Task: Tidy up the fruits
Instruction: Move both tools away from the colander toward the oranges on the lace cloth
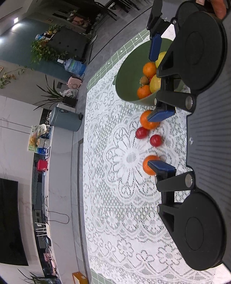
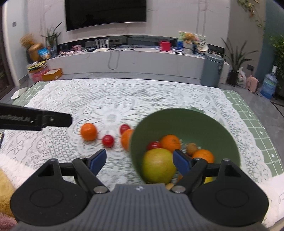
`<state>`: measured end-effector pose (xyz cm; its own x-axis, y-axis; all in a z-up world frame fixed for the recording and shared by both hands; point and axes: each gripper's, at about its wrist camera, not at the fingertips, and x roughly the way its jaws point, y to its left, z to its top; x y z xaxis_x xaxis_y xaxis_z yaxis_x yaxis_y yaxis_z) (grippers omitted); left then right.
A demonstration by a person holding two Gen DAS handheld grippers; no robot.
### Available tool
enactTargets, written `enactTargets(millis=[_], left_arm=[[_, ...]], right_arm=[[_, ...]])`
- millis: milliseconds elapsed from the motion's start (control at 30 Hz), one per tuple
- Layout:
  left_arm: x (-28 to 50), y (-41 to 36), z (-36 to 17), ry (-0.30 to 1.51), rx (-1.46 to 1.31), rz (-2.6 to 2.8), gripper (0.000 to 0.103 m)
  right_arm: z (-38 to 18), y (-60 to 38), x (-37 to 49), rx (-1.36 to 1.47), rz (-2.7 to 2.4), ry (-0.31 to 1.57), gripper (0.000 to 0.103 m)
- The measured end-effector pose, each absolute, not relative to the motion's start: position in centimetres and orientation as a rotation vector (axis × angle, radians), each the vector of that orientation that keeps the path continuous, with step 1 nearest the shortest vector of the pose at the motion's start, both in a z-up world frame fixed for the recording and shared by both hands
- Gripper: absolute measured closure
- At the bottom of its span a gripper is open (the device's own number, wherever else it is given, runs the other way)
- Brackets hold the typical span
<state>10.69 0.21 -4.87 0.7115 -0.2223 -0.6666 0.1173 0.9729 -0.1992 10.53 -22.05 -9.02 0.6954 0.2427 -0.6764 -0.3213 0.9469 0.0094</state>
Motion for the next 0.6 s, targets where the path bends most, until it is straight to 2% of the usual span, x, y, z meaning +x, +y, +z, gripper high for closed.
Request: enactTargets(millis=[233,400,600], left_arm=[[10.9,1.9,-5.6,0.774,-0.18,-0.181,0.045],[11.3,2.7,-6.3,0.788,-0.197,-0.178,0.045],[12.1,3.4,-7.4,0.809,-0.231,-0.189,0.045]], right_arm=[[-9.0,-18.5,10.2,-0.231,0.373,0.708,0.031],[-9.2,-16.9,10.6,-0.306,0.397,0.7,0.041],[-9.8,-15.5,11.1,-0.4,0.415,0.698,0.046]])
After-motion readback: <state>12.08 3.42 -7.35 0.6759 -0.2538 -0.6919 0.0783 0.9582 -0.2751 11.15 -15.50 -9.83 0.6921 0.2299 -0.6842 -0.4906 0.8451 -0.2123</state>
